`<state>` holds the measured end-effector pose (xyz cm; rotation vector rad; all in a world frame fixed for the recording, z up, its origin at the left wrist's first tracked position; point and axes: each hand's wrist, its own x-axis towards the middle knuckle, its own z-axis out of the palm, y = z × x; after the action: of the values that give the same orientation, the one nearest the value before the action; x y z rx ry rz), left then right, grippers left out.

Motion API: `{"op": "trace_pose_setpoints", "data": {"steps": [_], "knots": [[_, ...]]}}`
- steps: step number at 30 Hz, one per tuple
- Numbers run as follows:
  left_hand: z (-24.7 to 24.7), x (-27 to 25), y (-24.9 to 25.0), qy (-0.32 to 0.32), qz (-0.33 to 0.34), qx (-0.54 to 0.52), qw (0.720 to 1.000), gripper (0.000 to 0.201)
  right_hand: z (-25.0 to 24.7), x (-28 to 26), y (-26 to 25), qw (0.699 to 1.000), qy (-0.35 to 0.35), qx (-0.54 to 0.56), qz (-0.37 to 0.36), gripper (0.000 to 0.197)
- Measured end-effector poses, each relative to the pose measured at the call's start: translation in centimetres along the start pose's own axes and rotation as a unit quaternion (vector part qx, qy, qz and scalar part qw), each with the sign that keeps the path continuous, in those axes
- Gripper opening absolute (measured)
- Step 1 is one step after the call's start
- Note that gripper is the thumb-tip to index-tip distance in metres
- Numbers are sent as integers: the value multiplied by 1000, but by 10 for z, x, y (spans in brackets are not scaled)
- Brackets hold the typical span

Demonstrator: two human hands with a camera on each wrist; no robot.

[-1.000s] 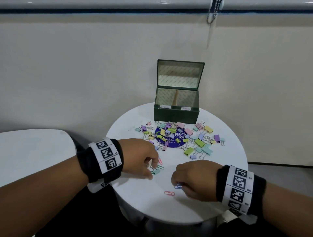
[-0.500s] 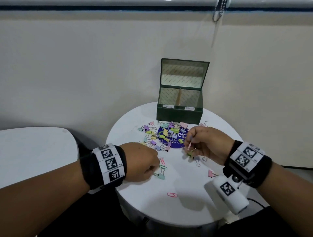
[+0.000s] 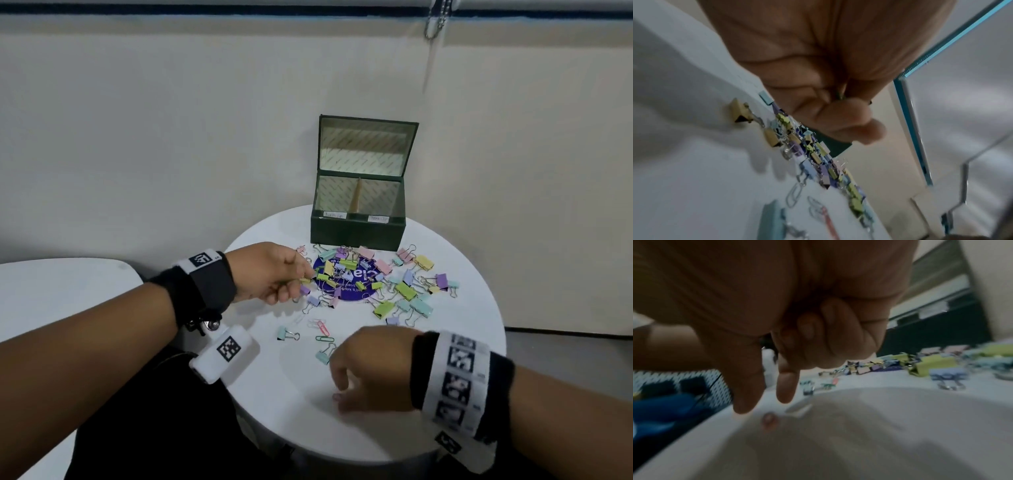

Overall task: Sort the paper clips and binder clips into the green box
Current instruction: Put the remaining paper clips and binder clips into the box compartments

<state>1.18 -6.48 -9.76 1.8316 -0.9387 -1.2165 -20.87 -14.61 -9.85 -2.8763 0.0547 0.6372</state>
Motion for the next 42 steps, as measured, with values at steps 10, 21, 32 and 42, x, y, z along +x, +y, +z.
{"op": "trace_pose_setpoints", "data": {"steps": [10,21,32,42], "knots": [[43,-2,13,-46,132,645,751,11,-5,2,32,995,76,55,25,8],[63,7,6,-48,139,703,696,15,-113,57,149,913,328,100,219,14],[26,25,47,16,102,500,860,14,-48,15,137,926,322,104,169,9],[11,136,120,201,85,371,903,34,-8,8,137,958,219,80,165,20]]}}
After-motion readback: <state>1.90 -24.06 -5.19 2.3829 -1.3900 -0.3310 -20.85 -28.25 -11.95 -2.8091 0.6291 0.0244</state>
